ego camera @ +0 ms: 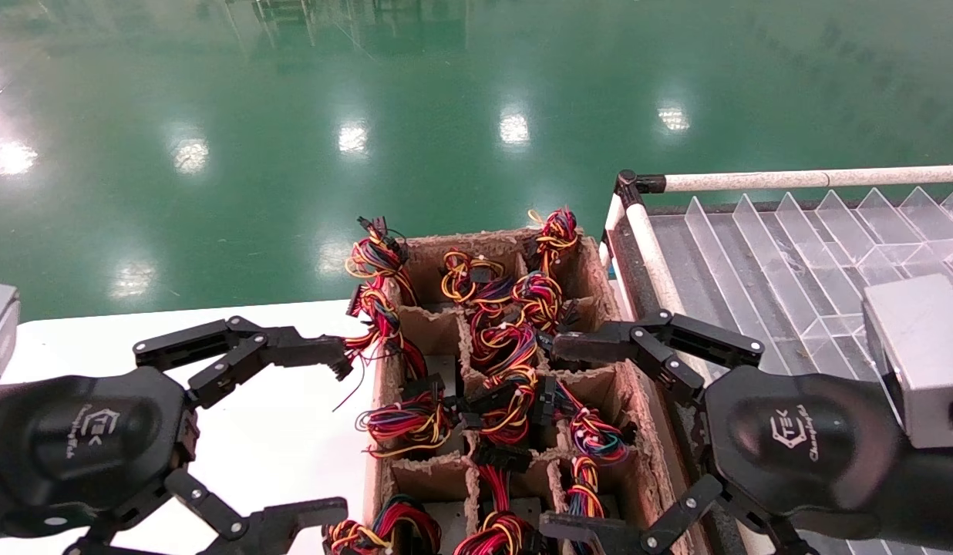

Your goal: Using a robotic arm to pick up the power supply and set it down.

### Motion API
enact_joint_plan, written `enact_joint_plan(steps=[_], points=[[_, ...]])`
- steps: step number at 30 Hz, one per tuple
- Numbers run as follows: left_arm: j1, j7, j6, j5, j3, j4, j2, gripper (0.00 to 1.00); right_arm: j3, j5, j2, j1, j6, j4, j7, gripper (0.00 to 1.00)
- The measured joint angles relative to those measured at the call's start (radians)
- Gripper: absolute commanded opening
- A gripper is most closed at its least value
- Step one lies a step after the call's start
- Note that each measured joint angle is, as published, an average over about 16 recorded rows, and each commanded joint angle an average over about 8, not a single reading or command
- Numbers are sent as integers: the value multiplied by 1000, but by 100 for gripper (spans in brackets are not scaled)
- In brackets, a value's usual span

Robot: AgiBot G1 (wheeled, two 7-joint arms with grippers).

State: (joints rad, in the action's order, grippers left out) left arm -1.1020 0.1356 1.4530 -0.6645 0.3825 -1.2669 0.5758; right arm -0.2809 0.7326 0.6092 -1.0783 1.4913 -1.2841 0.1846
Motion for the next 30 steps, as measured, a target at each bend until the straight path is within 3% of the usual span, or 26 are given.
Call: enact_joint_plan(steps=[6, 11, 19, 27, 30], points=[[0, 0, 0, 0, 0, 0, 0, 0, 4, 26, 5, -18, -33, -1, -13, 100], [0, 0, 0, 0, 0, 0, 0, 0, -2, 95, 24, -54, -104, 3, -31, 100], [0, 0, 0, 0, 0, 0, 0, 0, -44, 286, 105, -138, -301, 40, -38, 100], [0, 0, 0, 0, 0, 0, 0, 0, -105, 461, 236, -213, -511, 169, 8, 100], [0, 0, 0, 0, 0, 0, 0, 0, -127, 508, 283, -237, -570, 232, 30, 83]])
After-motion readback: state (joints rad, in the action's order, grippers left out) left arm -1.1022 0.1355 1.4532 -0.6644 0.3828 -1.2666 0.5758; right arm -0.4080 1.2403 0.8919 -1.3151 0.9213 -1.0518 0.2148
